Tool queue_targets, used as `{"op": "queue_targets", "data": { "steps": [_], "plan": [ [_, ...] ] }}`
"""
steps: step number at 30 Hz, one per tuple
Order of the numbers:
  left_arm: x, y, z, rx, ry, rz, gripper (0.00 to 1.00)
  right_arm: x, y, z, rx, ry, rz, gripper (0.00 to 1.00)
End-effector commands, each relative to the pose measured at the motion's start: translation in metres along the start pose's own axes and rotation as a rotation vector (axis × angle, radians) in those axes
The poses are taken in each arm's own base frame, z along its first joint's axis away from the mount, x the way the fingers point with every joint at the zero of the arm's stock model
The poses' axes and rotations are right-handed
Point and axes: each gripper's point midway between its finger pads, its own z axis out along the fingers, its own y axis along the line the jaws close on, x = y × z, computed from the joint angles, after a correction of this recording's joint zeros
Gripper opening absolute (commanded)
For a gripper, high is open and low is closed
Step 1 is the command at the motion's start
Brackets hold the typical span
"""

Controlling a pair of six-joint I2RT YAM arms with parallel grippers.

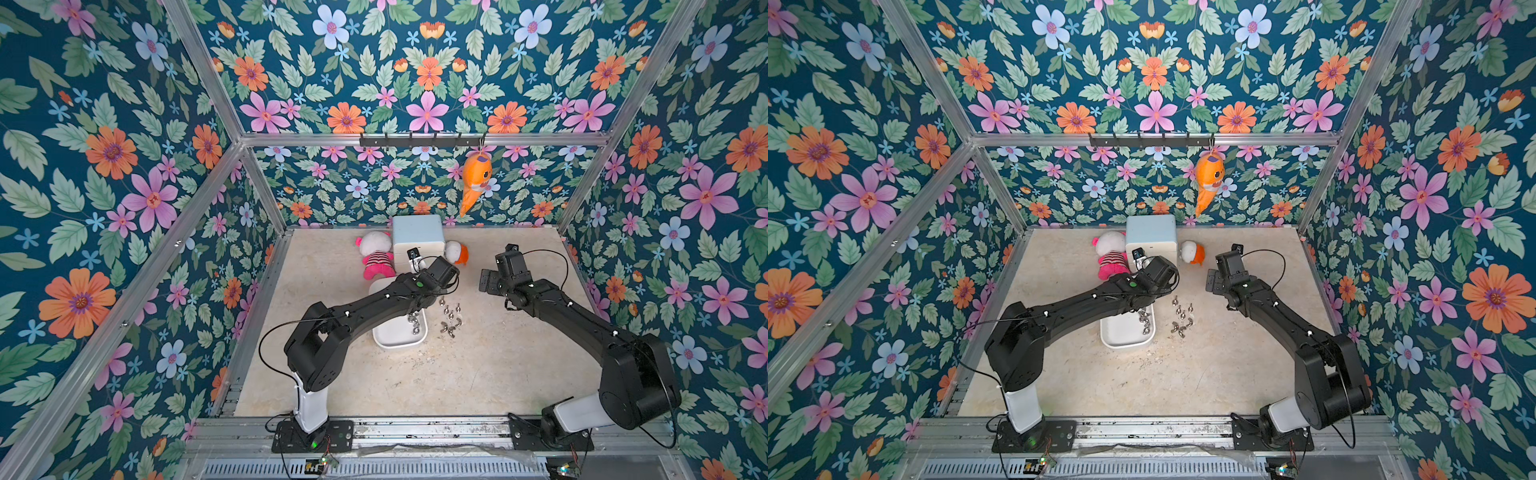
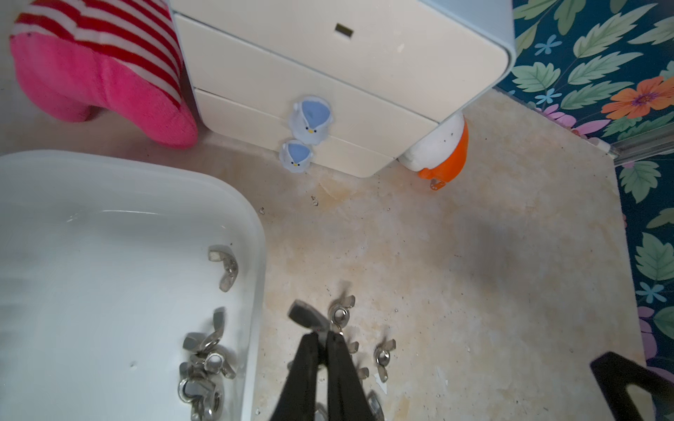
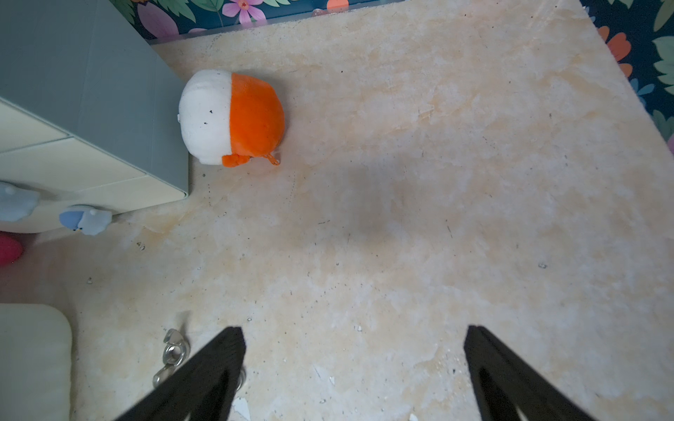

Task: Take out the wing nut from the storage box
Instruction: Place the wing nut at the center of the board.

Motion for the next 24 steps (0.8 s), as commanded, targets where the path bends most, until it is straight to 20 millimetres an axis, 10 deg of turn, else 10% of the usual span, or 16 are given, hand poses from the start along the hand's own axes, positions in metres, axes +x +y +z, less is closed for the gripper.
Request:
{"op": "queue_targets", "data": {
  "steps": [1,24],
  "plan": [
    [0.010,0.001,0.003,-0.023,0.022,0.061,0.12,-0.003,-0.002,-0.002,0.010,-0.013,0.011,0.99],
    [0.081,-0.015,0.031,-0.018,0.167,0.161,0.13,-0.007,0.001,-0.003,0.003,-0.018,0.014,0.99]
  ]
}}
